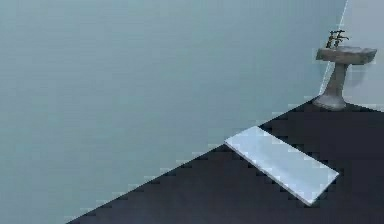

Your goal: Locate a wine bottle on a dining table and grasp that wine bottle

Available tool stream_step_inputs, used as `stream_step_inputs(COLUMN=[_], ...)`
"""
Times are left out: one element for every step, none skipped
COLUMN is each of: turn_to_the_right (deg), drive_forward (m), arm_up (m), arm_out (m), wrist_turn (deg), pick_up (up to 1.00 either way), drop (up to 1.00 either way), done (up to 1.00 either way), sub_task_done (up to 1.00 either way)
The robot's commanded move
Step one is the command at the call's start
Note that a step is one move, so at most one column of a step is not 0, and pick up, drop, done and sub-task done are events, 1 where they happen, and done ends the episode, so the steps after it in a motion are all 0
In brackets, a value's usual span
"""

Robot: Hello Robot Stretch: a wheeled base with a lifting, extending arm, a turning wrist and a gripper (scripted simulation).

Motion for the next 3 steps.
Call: stream_step_inputs(turn_to_the_right=[45.0, 6.0, 0.0], drive_forward=[0.00, 0.00, 1.00], arm_up=[0.00, 0.00, 0.00], arm_out=[0.00, 0.00, 0.00], wrist_turn=[0.0, 0.0, 0.0], pick_up=[0.00, 0.00, 0.00], drop=[0.00, 0.00, 0.00], done=[0.00, 0.00, 0.00], sub_task_done=[0.00, 0.00, 0.00])
